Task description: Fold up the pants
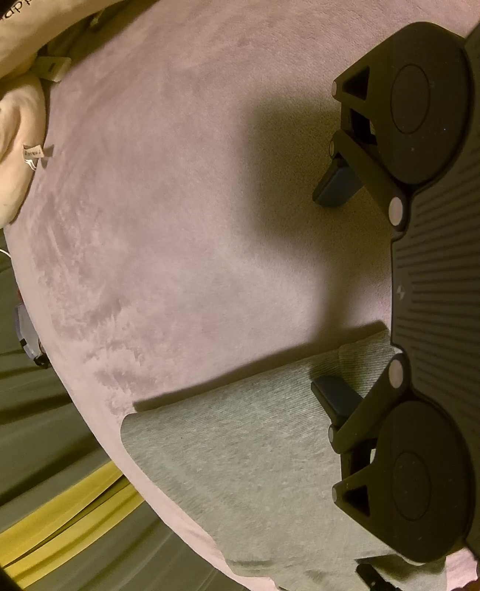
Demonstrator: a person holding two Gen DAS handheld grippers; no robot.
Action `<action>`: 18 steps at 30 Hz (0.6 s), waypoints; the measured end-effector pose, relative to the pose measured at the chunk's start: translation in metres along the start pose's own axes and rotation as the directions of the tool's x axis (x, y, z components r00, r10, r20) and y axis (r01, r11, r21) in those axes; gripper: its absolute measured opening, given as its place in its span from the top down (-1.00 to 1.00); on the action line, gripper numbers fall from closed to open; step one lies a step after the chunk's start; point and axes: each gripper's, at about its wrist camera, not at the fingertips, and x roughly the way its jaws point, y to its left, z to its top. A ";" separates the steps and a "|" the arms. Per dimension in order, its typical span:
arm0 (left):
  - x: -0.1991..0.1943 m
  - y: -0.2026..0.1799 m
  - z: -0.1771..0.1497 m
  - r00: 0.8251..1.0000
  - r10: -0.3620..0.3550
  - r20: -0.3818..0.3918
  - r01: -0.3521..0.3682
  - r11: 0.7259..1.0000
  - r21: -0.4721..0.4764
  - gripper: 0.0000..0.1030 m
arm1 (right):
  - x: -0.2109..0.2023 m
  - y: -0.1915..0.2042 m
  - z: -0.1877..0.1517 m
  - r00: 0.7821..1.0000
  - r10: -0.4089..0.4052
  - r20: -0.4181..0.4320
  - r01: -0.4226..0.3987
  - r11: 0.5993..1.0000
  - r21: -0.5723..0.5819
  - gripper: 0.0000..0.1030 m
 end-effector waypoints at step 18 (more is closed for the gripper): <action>0.031 0.010 -0.003 0.930 -0.357 -0.086 0.332 0.917 -0.220 -0.08 | 0.000 -0.001 0.001 1.000 -0.001 -0.002 0.001 1.000 -0.002 -0.92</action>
